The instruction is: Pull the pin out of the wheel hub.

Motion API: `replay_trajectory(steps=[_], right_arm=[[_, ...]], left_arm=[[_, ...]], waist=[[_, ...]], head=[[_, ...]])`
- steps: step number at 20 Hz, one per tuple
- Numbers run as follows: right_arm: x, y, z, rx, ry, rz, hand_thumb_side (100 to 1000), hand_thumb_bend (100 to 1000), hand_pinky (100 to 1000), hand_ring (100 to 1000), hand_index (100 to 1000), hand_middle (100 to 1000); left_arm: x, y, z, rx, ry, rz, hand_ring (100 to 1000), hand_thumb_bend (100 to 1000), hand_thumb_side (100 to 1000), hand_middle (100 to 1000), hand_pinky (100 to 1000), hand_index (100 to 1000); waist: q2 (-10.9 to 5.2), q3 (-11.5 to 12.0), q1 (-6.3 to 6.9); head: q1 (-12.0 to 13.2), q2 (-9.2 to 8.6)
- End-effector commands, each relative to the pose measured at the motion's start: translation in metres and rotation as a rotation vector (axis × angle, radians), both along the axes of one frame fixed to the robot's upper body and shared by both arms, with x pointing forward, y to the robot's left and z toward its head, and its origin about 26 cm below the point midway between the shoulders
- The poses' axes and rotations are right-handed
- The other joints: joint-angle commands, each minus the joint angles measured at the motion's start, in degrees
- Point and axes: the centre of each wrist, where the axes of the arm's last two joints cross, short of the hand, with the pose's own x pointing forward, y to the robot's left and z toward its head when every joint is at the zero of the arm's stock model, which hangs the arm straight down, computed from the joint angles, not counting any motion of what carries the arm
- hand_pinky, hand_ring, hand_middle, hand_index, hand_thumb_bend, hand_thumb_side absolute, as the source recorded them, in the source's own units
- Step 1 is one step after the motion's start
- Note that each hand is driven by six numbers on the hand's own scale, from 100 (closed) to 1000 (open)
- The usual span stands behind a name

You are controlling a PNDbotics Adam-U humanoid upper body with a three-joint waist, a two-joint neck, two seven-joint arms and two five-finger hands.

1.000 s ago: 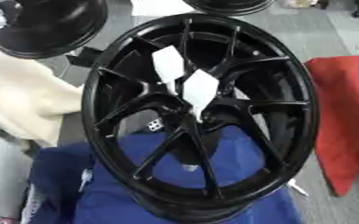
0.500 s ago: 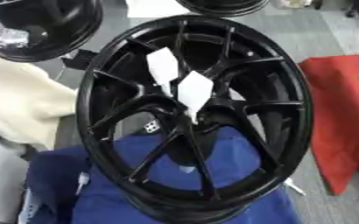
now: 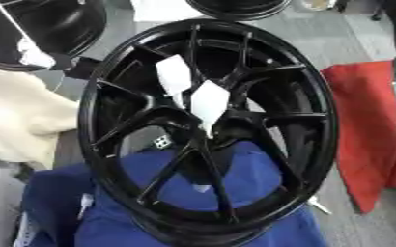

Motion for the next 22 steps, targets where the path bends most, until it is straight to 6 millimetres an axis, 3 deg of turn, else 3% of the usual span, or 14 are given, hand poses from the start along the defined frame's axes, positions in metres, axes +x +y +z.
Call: replay_trajectory(steps=[1, 22], right_arm=[[-0.002, -0.001, 0.01, -0.003, -0.028, 0.006, 712, 100, 676, 570, 695, 562], [-0.001, 0.007, 0.011, 0.015, -0.036, 0.04, 718, 100, 675, 569, 693, 561]], left_arm=[[0.0, -0.005, 0.009, 0.003, -0.025, -0.046, 863, 426, 100, 781, 899, 832], [0.027, -0.051, 0.004, 0.022, -0.024, -0.225, 847, 389, 100, 803, 873, 835]], waist=[[-0.87, -0.19, -0.17], [0.5, -2.05, 0.35]], head=[[-0.23, -0.86], [0.92, -1.92]])
